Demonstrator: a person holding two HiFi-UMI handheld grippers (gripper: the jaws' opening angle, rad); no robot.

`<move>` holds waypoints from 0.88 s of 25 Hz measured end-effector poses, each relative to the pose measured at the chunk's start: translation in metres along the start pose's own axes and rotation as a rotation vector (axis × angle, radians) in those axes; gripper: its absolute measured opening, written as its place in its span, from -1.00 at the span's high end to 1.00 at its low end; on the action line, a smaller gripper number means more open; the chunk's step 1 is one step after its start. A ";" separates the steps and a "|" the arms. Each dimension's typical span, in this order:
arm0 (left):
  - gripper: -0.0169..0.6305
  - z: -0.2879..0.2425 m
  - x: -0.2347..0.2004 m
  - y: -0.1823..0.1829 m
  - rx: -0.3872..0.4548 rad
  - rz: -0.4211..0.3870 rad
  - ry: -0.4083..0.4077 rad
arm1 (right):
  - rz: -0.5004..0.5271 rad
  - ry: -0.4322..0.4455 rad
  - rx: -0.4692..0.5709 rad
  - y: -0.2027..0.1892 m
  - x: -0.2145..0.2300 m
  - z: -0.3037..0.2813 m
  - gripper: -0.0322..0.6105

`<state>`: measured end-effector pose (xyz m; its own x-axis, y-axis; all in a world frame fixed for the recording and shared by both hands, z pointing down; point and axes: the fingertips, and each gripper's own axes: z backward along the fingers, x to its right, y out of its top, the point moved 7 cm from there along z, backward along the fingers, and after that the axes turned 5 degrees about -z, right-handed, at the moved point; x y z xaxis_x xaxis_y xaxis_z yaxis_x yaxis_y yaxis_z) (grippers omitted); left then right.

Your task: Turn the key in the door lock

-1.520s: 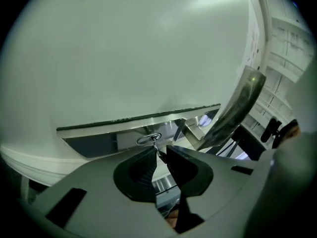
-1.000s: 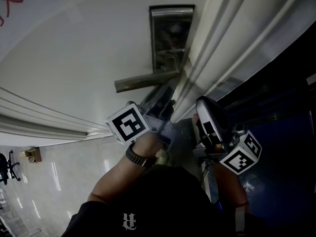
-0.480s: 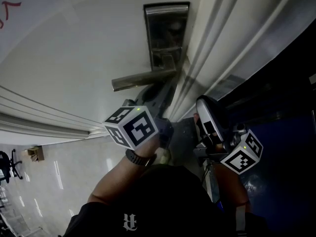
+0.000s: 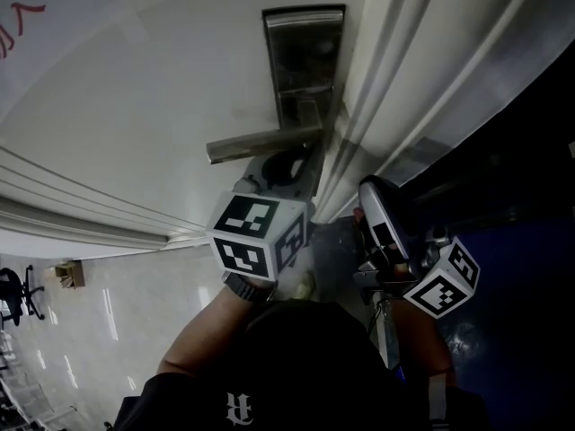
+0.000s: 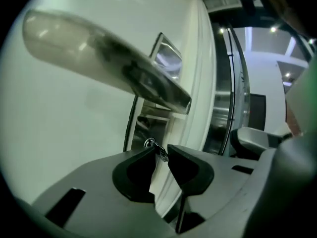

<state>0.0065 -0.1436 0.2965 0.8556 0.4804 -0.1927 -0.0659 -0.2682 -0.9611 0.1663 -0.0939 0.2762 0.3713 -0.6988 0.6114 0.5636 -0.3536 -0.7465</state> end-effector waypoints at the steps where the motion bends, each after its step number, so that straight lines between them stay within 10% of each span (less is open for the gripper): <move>1: 0.73 0.000 0.001 0.001 -0.014 -0.035 0.010 | -0.003 0.004 -0.001 0.000 0.000 0.000 0.85; 11: 0.70 -0.001 0.011 -0.006 -0.017 -0.248 0.073 | 0.005 0.017 -0.007 0.002 -0.004 -0.002 0.85; 22: 0.70 0.012 0.005 -0.021 0.149 0.034 -0.083 | 0.019 -0.002 -0.001 0.006 -0.005 0.003 0.85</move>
<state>0.0061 -0.1254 0.3130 0.8066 0.5420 -0.2358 -0.1750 -0.1620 -0.9712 0.1698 -0.0909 0.2691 0.3832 -0.7044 0.5975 0.5553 -0.3412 -0.7584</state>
